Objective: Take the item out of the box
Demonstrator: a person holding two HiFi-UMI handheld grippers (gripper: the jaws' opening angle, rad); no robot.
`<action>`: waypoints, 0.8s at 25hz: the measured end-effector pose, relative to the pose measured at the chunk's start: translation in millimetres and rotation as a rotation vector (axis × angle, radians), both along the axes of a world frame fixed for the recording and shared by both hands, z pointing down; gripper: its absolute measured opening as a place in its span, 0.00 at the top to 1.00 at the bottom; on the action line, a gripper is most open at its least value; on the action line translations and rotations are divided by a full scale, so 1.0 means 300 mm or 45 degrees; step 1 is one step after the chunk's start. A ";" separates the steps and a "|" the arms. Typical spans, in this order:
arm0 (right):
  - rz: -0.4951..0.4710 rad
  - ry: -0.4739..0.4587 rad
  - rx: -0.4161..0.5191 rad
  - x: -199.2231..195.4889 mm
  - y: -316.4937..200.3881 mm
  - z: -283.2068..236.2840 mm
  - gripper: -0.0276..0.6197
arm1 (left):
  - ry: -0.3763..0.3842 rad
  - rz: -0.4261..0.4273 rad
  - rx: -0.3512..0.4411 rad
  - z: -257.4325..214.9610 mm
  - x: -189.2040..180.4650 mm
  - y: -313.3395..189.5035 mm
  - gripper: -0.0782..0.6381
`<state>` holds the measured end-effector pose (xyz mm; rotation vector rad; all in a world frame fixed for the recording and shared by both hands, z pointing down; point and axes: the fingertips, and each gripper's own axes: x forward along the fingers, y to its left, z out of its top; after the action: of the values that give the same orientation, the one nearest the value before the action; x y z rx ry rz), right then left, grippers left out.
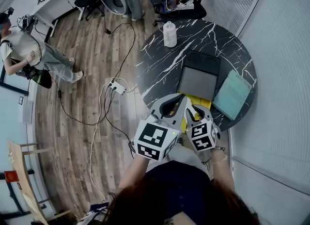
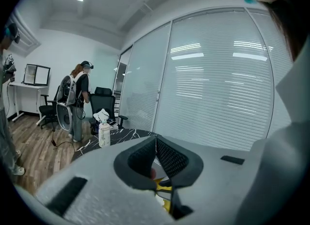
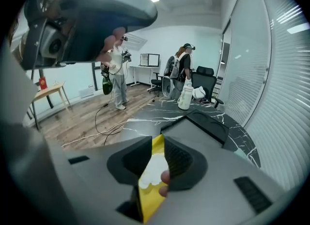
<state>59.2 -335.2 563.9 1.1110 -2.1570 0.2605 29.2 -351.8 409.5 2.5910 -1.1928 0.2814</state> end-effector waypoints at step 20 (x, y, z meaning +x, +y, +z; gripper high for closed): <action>-0.042 0.133 -0.224 0.012 -0.032 0.331 0.79 | -0.026 -0.019 -0.087 0.086 0.003 -0.053 0.85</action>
<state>62.8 -344.8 663.3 0.9671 -2.0166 0.3620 30.0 -367.8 435.4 2.5256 -1.1881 0.3400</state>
